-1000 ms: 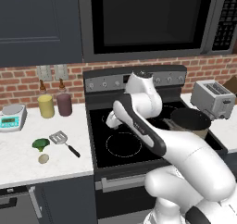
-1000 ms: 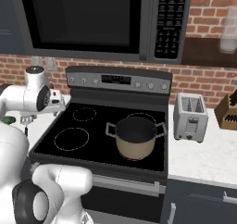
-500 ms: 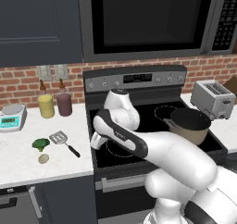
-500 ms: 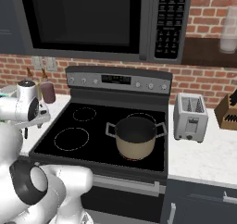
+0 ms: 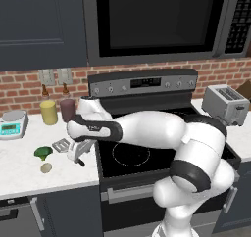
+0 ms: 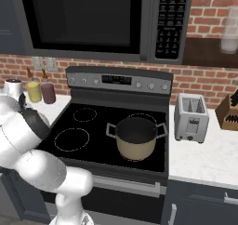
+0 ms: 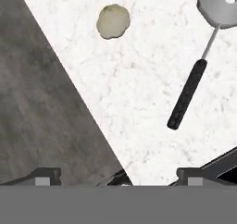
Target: Put the garlic and broccoli in the pot. Retrieve the spatula and lightly stir the vegetables in the pot.
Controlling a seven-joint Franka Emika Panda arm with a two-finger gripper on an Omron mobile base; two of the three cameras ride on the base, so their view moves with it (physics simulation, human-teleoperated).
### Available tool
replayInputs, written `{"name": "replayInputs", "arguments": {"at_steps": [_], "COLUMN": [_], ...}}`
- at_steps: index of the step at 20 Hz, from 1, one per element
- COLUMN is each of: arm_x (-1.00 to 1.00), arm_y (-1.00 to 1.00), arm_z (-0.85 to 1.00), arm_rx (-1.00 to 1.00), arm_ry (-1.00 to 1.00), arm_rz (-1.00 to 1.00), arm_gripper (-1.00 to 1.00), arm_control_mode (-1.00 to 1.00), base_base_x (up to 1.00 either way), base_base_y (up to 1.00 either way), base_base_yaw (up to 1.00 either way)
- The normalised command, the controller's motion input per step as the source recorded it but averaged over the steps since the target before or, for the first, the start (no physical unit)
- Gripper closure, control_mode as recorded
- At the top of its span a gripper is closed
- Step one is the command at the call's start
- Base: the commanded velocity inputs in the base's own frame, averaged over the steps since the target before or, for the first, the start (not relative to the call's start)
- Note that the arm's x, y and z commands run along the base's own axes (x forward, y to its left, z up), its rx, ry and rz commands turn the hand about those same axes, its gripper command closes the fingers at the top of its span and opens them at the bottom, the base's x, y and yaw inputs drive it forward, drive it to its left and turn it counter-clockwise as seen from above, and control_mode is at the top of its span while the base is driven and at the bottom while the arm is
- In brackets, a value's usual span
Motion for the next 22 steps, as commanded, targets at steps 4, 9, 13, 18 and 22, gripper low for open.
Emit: {"name": "replayInputs", "arguments": {"at_steps": [4,9,13,18,22], "arm_x": [0.72,0.06,0.0,0.0,0.05], "arm_y": [1.0,0.26,0.0,0.0,0.11], "arm_z": [-0.04,-0.01,0.0,0.0,-0.2], "arm_rx": [-0.12,-0.04,0.0,-0.01,0.0], "arm_ry": [0.07,0.0,0.0,0.0,-0.13], "arm_rz": [0.0,0.0,0.0,0.0,0.0], "arm_gripper": [-1.0,-1.0,-1.0,-1.0,-1.0], "arm_control_mode": [-1.0,-1.0,-1.0,-1.0,-1.0], "base_base_x": [0.0,0.0,0.0,0.0,0.0], "base_base_y": [0.0,0.0,0.0,0.0,0.0], "base_base_yaw": [0.0,0.0,0.0,0.0,0.0]}}
